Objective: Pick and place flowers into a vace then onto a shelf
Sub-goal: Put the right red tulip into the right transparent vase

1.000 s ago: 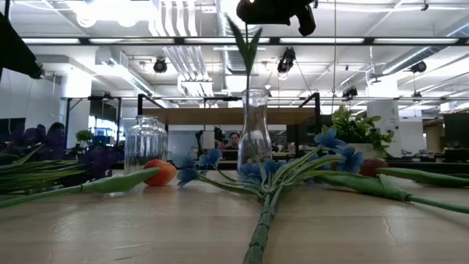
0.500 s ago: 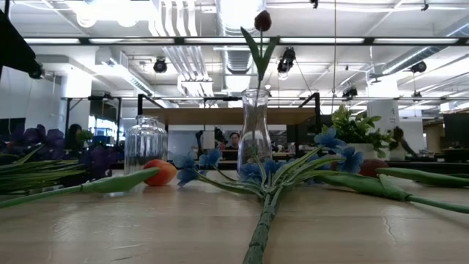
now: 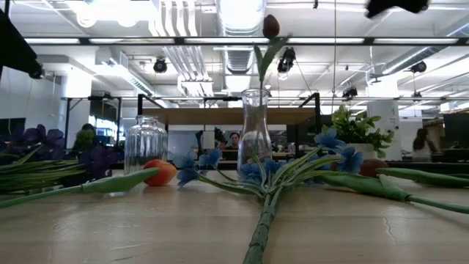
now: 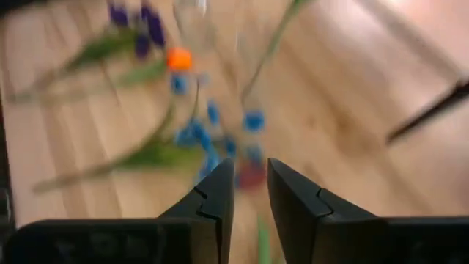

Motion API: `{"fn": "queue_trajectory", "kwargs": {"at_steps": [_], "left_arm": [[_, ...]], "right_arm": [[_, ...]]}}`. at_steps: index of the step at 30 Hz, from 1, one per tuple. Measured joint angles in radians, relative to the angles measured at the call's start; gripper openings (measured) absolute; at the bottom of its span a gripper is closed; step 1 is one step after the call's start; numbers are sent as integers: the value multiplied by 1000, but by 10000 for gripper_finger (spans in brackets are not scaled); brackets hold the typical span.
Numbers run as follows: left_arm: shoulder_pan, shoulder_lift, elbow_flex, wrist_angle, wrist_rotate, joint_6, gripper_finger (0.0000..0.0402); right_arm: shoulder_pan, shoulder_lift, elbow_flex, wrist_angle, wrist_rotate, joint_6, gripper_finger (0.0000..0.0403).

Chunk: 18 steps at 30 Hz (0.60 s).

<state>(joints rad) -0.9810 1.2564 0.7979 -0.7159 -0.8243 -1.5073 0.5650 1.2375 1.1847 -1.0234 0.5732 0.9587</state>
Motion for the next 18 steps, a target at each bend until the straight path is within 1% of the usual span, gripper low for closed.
{"fn": "queue_trajectory", "kwargs": {"at_steps": [3, 8, 12, 15, 18], "left_arm": [[0, 0, 0, -1, -7, 3, 74], [0, 0, -2, -5, -27, 4, 74], [0, 0, -2, -6, -35, 4, 74], [0, 0, -2, -5, -41, 4, 74], [0, 0, -2, -5, -46, 4, 74]], "right_arm": [[39, 29, -32, -47, -25, 106, 68], [37, 69, -110, -62, -88, 249, 64], [32, 68, -189, -57, -132, 368, 64], [24, 46, -260, -3, -181, 426, 69], [9, 24, -334, 117, -257, 420, 76]]}}
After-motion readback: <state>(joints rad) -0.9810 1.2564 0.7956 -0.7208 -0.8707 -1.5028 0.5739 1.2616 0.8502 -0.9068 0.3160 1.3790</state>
